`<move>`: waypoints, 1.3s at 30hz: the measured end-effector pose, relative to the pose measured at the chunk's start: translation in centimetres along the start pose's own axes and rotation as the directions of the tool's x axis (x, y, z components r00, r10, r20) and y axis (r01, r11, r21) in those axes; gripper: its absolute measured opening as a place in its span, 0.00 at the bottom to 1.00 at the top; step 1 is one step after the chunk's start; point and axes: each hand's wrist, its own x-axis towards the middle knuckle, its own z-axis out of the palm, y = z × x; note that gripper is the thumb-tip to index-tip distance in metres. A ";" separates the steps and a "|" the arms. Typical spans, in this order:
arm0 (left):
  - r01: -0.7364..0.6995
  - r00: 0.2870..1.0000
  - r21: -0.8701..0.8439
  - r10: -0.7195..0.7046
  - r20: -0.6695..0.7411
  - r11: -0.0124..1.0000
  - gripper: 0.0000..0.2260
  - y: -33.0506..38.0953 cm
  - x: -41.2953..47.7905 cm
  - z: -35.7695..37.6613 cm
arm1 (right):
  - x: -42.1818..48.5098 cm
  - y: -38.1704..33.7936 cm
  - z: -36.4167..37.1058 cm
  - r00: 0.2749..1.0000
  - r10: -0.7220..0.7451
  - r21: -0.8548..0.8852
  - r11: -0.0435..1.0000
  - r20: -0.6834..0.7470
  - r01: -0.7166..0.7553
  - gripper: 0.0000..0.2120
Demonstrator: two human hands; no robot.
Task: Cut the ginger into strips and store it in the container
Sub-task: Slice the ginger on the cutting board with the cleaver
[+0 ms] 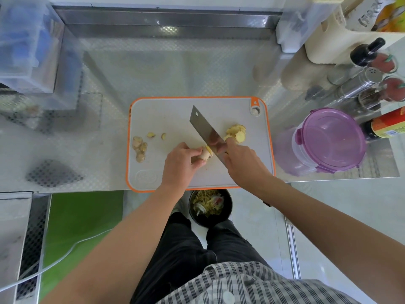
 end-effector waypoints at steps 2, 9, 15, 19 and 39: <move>0.006 1.000 -0.012 -0.006 -0.001 1.000 0.14 0.0 0.0 0.0 | 0.0 -0.4 0.0 1.000 -0.009 -0.013 1.000 0.017 0.009 0.06; 0.016 1.000 -0.001 -0.016 0.003 1.000 0.14 0.0 0.0 0.0 | -0.2 -0.6 0.5 0.999 0.025 -0.039 0.999 0.044 -0.023 0.06; 0.014 1.000 0.012 -0.014 0.001 1.000 0.14 0.1 0.1 0.1 | -0.2 -1.3 0.7 0.995 0.084 -0.093 0.993 0.052 -0.079 0.10; 0.002 1.000 0.017 -0.003 0.018 1.000 0.12 0.3 0.2 0.0 | 1.2 -1.6 1.8 0.995 0.086 -0.091 0.992 0.040 -0.083 0.11; 0.005 1.000 0.057 -0.006 0.005 0.998 0.13 0.0 0.1 -0.1 | 0.0 -0.8 0.2 1.000 -0.005 -0.061 0.998 0.029 0.007 0.04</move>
